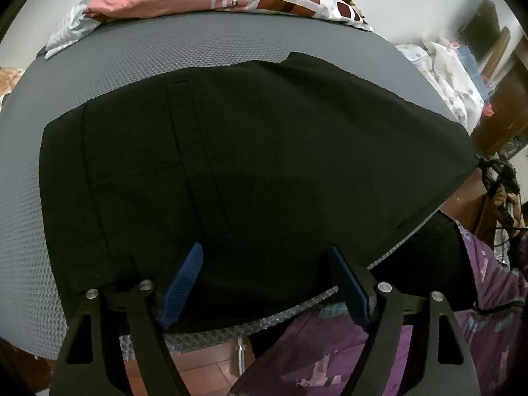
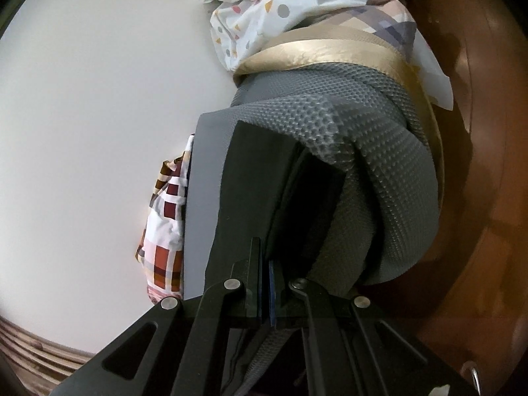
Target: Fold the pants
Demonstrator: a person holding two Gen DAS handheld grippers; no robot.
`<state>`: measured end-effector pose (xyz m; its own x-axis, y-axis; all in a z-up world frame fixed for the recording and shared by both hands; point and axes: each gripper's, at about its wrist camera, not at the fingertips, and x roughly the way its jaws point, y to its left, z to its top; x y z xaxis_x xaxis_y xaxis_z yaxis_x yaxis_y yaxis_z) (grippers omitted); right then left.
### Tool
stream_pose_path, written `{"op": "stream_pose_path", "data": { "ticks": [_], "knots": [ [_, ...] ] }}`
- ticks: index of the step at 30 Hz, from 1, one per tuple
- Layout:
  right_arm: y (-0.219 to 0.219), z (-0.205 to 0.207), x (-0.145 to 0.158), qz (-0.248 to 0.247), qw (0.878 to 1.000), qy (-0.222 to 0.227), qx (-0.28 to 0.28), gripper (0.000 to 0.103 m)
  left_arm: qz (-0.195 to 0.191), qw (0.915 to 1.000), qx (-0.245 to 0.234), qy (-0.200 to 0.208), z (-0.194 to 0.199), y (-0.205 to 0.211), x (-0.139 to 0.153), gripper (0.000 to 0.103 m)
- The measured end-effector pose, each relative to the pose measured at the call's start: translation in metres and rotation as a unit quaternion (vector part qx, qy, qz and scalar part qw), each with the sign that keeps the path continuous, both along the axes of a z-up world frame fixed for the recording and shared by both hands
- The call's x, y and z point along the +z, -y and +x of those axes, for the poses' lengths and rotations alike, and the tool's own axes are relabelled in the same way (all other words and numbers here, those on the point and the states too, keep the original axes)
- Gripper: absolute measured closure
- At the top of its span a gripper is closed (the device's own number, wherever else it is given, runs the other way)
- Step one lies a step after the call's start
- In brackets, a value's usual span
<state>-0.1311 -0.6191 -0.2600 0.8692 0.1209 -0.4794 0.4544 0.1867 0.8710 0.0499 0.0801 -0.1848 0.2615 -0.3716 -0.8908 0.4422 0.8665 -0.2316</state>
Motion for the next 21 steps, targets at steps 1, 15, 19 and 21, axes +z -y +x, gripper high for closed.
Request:
{"op": "stream_pose_path", "data": {
  "ticks": [1, 15, 19, 21],
  "knots": [
    [0.000, -0.001, -0.002, 0.001, 1.000, -0.001, 0.000, 0.099, -0.002, 1.0000, 0.000, 0.000, 0.000, -0.001, 0.000, 0.023],
    [0.003, -0.024, 0.012, -0.018, 0.999, -0.036, -0.031, 0.089, 0.031, 0.9989, -0.030, 0.017, -0.010, 0.018, -0.004, 0.004],
    [0.018, -0.041, 0.008, -0.009, 0.997, -0.047, -0.064, 0.077, 0.021, 0.9993, -0.026, 0.014, -0.008, 0.016, -0.003, 0.004],
    [0.023, -0.045, -0.001, 0.016, 0.997, -0.043, -0.065, 0.074, 0.016, 0.9995, -0.024, 0.013, -0.008, 0.016, -0.003, 0.003]
  ]
}}
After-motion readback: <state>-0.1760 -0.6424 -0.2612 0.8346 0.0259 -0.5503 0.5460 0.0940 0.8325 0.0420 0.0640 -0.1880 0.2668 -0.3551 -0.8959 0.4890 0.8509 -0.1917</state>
